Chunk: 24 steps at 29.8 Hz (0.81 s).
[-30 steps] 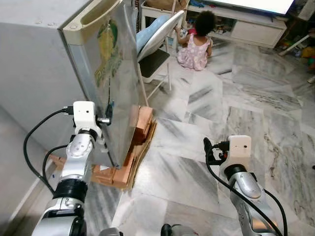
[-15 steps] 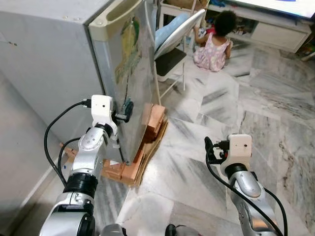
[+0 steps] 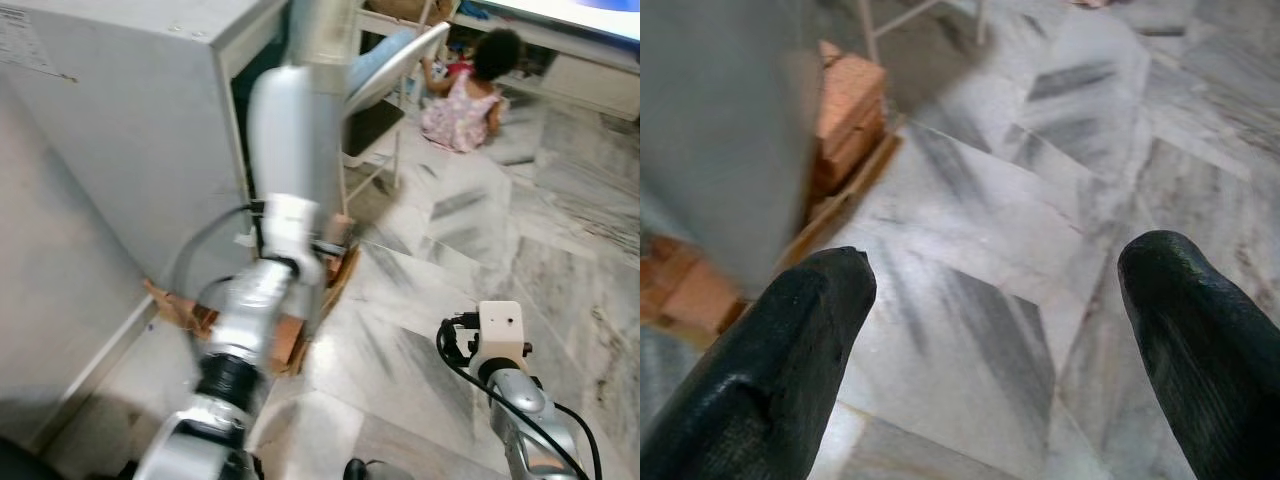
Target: Restocking fridge
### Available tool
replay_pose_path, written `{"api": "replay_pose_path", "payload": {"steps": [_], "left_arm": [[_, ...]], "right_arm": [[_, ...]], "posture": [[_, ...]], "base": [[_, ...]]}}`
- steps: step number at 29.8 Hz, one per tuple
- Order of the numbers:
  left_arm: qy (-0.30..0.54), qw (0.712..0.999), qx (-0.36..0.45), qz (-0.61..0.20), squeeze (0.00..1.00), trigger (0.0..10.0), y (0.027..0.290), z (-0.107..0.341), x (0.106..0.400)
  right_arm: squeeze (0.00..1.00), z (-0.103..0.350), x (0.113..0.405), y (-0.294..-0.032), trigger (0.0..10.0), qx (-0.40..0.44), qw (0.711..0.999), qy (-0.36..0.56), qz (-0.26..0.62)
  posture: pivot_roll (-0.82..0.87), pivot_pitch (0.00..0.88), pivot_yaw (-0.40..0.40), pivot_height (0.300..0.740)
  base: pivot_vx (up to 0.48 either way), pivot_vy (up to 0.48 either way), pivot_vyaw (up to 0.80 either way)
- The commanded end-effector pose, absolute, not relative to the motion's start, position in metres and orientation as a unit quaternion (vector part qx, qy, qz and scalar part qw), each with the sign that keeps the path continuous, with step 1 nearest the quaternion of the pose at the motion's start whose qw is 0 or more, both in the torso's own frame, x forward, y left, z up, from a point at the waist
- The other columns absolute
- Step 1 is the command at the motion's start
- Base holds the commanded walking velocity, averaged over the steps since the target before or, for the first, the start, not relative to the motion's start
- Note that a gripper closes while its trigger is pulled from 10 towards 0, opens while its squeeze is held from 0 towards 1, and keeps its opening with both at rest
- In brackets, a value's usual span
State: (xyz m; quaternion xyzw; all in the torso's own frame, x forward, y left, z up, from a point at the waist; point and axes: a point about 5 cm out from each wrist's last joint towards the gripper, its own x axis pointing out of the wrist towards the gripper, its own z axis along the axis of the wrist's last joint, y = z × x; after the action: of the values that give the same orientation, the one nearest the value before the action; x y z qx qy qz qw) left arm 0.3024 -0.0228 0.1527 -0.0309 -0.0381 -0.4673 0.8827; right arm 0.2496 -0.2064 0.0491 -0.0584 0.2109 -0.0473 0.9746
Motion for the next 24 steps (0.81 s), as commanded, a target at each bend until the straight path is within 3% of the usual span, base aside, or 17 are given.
{"api": "replay_pose_path", "payload": {"steps": [1,4,7,9,10,11,13,15,18,20,24], "left_arm": [[-0.047,0.858,-0.048,-0.51,0.0,10.0,-0.046,0.162,0.289],[-0.049,0.857,-0.043,-0.512,0.0,10.0,-0.046,0.163,0.29],[-0.04,0.898,-0.035,-0.437,0.0,10.0,-0.013,0.159,0.32],[-0.027,0.916,-0.017,-0.399,0.0,10.0,0.011,0.152,0.33],[-0.027,0.916,-0.017,-0.399,0.0,10.0,0.011,0.152,0.33],[-0.014,0.933,0.007,-0.36,0.0,10.0,0.036,0.143,0.336],[-0.002,0.947,0.013,-0.321,0.0,10.0,0.06,0.134,0.339],[0.007,0.96,0.018,-0.278,0.0,10.0,0.09,0.125,0.337],[0.017,0.967,0.011,-0.252,0.0,10.0,0.104,0.119,0.334],[0.032,0.978,-0.001,-0.207,0.0,10.0,0.129,0.108,0.322],[0.034,0.984,0.004,-0.176,0.0,10.0,0.146,0.102,0.31]], "right_arm": [[0.0,0.044,0.243,-0.215,10.0,-0.061,0.971,0.225,-0.06],[0.0,0.047,0.242,-0.212,10.0,-0.067,0.973,0.214,-0.054],[0.0,0.053,0.243,-0.212,10.0,-0.089,0.977,0.188,-0.054],[0.0,0.067,0.247,-0.213,10.0,-0.146,0.978,0.134,-0.069],[0.0,0.067,0.247,-0.213,10.0,-0.146,0.978,0.134,-0.069],[0.0,0.083,0.25,-0.212,10.0,-0.167,0.978,0.076,-0.094],[0.0,0.098,0.253,-0.211,10.0,-0.173,0.978,0.03,-0.111],[0.0,0.115,0.258,-0.21,10.0,-0.2,0.971,-0.015,-0.128],[0.0,0.122,0.261,-0.209,10.0,-0.211,0.969,-0.037,-0.123],[0.0,0.122,0.268,-0.207,10.0,-0.186,0.976,-0.037,-0.106],[0.0,0.12,0.272,-0.201,10.0,-0.143,0.986,-0.033,-0.08]], "posture": [[0.03,0.102,-0.04,0.74],[0.03,0.104,-0.031,0.74],[0.03,0.106,-0.027,0.74],[0.05,0.106,-0.029,0.74],[0.05,0.106,-0.029,0.74],[0.05,0.107,-0.03,0.74],[0.05,0.108,-0.028,0.74],[0.06,0.109,-0.027,0.74],[0.06,0.109,-0.027,0.74],[0.07,0.111,-0.026,0.74],[0.07,0.116,-0.028,0.74]], "base": [[0.0,0.0,0.0],[0.0,0.0,0.0],[0.0,0.0,0.0],[0.0,0.0,0.0],[0.0,0.0,0.0],[0.0,0.0,0.0],[0.0,0.0,0.0],[0.0,0.0,0.0],[0.0,0.0,0.0],[0.0,0.0,0.0],[0.0,0.0,0.0]]}}
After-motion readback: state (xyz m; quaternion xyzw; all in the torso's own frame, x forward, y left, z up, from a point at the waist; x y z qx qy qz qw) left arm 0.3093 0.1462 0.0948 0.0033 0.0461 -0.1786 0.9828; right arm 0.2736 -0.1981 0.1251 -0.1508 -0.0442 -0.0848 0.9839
